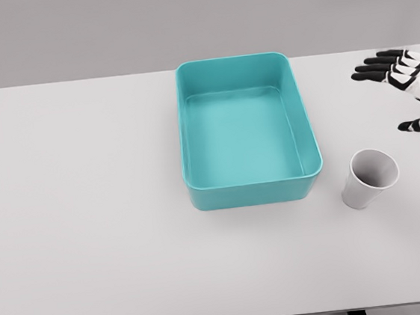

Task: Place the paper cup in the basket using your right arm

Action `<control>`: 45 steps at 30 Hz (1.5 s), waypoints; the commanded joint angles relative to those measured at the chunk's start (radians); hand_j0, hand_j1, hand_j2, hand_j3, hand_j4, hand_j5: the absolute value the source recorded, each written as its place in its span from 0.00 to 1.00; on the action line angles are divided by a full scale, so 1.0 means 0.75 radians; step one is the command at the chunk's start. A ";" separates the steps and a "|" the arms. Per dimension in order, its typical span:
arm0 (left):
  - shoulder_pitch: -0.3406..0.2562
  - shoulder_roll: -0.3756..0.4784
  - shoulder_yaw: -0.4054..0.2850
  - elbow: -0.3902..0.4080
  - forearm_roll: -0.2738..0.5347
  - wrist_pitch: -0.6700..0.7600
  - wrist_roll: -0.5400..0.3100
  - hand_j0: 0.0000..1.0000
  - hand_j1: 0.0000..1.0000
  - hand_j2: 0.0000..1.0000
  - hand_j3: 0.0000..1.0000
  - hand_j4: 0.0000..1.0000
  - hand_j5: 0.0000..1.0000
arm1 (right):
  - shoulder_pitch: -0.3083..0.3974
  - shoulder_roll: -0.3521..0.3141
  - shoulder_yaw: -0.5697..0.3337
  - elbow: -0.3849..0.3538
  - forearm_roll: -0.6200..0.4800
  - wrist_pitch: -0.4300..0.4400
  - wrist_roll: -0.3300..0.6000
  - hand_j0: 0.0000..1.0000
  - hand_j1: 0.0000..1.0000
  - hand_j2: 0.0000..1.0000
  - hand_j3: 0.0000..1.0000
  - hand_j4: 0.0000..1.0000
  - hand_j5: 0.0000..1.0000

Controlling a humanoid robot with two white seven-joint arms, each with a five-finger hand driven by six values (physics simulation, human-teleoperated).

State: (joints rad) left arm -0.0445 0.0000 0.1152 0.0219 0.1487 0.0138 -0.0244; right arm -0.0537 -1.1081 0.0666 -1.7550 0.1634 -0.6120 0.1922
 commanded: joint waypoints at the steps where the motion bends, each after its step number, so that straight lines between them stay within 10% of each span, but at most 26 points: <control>1: 0.000 0.000 0.000 0.001 0.000 0.000 0.000 1.00 1.00 1.00 1.00 1.00 1.00 | 0.000 -0.120 0.071 0.000 -0.189 0.002 -0.001 1.00 1.00 1.00 1.00 1.00 1.00; 17: 0.000 0.000 0.000 -0.001 0.000 0.000 0.000 1.00 1.00 1.00 1.00 1.00 1.00 | 0.078 -0.324 0.144 0.016 -0.517 0.002 -0.001 1.00 1.00 1.00 1.00 1.00 1.00; 21: 0.000 0.000 0.000 -0.001 0.000 0.000 0.000 1.00 1.00 1.00 1.00 1.00 1.00 | 0.157 -0.185 0.157 0.047 -0.533 0.002 -0.003 1.00 1.00 1.00 1.00 1.00 1.00; 34: 0.000 0.000 0.000 -0.001 0.000 0.000 0.000 1.00 1.00 1.00 1.00 1.00 1.00 | 0.250 -0.173 0.150 0.125 -0.652 0.002 -0.005 1.00 1.00 1.00 1.00 1.00 1.00; 39: 0.000 0.000 0.000 -0.001 0.000 0.000 0.000 1.00 1.00 1.00 1.00 1.00 1.00 | 0.262 -0.026 -0.015 0.162 -0.388 0.002 -0.001 1.00 1.00 1.00 1.00 1.00 1.00; 45: 0.000 0.000 0.000 -0.001 0.000 0.000 0.000 1.00 1.00 1.00 1.00 1.00 1.00 | 0.356 -0.026 -0.036 0.151 -0.422 0.002 -0.003 0.94 0.94 0.94 0.94 0.94 0.94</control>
State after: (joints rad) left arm -0.0445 0.0000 0.1152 0.0215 0.1487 0.0138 -0.0244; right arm 0.2239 -1.1288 0.0553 -1.6410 -0.1428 -0.6122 0.1910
